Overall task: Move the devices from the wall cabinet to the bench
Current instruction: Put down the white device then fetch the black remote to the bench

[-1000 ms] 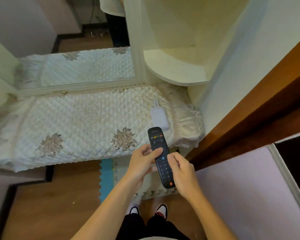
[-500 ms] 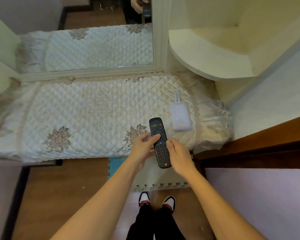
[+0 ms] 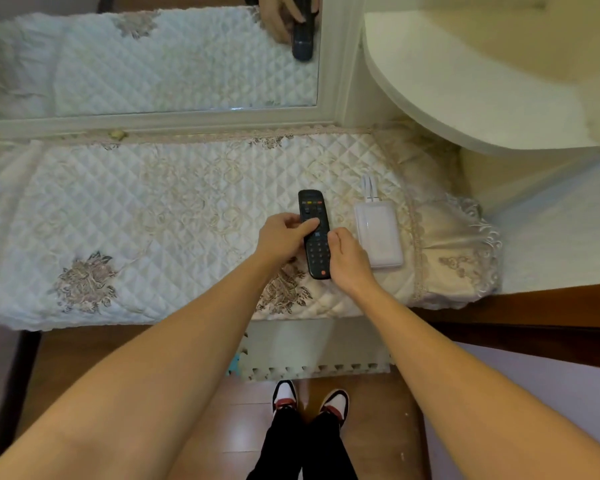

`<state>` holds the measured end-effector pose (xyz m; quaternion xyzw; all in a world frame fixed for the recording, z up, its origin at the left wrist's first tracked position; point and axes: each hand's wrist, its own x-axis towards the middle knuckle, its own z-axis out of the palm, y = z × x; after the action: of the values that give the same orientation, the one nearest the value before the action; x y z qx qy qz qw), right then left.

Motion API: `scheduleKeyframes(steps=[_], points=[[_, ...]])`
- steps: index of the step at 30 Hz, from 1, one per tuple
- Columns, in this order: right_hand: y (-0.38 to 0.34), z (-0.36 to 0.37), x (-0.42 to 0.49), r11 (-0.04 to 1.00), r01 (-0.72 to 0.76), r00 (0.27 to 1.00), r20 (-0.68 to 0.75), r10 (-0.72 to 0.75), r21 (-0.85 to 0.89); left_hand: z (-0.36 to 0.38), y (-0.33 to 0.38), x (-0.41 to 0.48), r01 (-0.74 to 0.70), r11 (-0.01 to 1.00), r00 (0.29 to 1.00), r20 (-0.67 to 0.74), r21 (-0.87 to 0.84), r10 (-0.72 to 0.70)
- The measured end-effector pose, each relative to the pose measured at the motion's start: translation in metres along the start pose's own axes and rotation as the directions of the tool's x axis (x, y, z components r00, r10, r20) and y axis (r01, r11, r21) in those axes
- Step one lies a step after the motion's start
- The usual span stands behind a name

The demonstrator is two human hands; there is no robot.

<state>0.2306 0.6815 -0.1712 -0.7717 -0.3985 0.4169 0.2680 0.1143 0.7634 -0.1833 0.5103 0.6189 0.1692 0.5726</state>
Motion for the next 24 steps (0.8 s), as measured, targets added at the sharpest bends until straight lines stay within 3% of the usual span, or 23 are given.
scheduleKeyframes(steps=[4,7,15,17,19,24], points=[[0.003,0.006,0.011,0.997,0.004,0.999,-0.046,-0.007,-0.079,0.005,0.008,0.009,-0.078,0.971,0.989,-0.105,0.226,0.104],[0.004,0.009,0.010,0.995,-0.011,0.997,-0.080,0.002,-0.104,0.007,0.010,0.005,-0.104,0.955,0.979,-0.142,0.279,0.148],[-0.016,-0.016,-0.011,0.928,0.051,0.996,-0.050,-0.074,-0.369,-0.002,0.020,-0.014,-0.123,0.896,0.979,-0.095,0.426,0.179],[-0.024,-0.031,-0.022,0.895,0.096,0.991,-0.039,-0.126,-0.436,-0.009,0.027,-0.028,-0.180,0.825,0.969,-0.050,0.536,0.243],[-0.033,-0.047,-0.034,0.836,0.142,0.982,-0.030,-0.186,-0.529,-0.015,0.035,-0.044,-0.296,0.676,0.929,0.039,0.675,0.367],[-0.040,-0.076,-0.070,0.716,0.189,0.940,-0.087,-0.329,-0.672,-0.020,0.050,-0.093,-0.497,0.373,0.770,0.200,0.783,0.606]])
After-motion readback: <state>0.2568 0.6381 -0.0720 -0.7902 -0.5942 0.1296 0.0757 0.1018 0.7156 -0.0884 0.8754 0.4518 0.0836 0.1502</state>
